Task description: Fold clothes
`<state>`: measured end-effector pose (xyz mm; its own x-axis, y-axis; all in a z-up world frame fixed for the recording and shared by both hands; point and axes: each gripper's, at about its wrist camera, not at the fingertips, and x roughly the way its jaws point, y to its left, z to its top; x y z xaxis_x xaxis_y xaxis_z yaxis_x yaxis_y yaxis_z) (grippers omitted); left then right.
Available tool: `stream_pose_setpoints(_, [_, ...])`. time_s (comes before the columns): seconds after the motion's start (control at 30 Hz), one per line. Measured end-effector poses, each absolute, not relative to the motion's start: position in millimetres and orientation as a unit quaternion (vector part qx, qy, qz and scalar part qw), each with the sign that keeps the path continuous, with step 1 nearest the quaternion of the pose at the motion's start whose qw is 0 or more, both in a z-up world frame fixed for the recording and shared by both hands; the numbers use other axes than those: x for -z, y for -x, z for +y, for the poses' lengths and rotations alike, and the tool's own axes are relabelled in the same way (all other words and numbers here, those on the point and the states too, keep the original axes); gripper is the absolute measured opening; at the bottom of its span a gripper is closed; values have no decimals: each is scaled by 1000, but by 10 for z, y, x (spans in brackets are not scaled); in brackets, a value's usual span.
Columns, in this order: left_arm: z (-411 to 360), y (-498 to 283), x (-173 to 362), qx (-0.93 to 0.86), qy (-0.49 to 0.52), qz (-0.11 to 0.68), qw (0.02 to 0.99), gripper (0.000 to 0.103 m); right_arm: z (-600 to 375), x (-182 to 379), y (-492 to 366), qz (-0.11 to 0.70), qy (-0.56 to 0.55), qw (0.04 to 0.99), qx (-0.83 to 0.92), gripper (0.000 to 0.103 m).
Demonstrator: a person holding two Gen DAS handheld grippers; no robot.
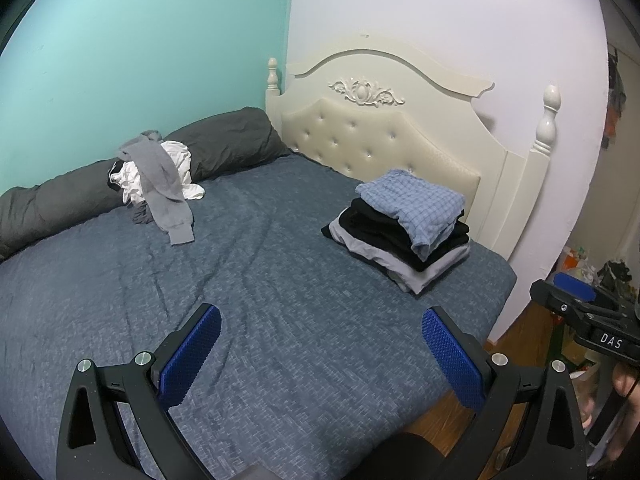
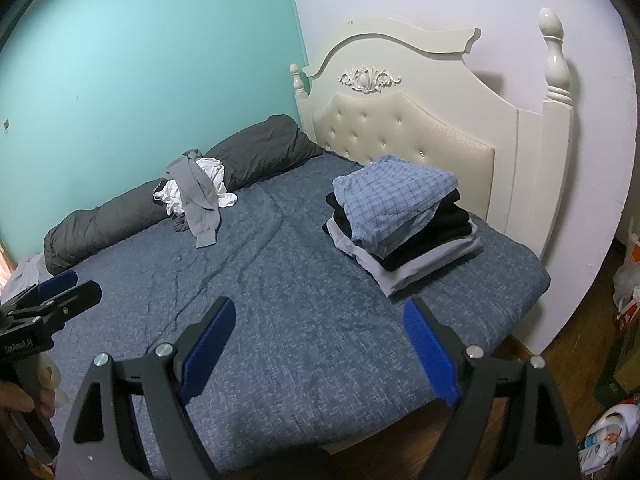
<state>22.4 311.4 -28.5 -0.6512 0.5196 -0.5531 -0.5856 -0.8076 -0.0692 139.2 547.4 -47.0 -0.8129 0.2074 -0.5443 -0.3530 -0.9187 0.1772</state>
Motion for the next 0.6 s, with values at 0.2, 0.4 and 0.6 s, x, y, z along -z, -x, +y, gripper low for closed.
stream_pose_setpoints(0.2, [3106,-229,276,-907,286,60,305,103,5459,451,-1404,134,266,149,-943,87])
stream_pose_setpoints(0.4, [3112,-227,275,-905,287,60,307,102,5451,455,-1411,134,266,150,-943,87])
stream_pose_setpoints(0.6, [3105,-214,274,-905,290,55,307,102,5453,462,-1399,134,268,151,-942,87])
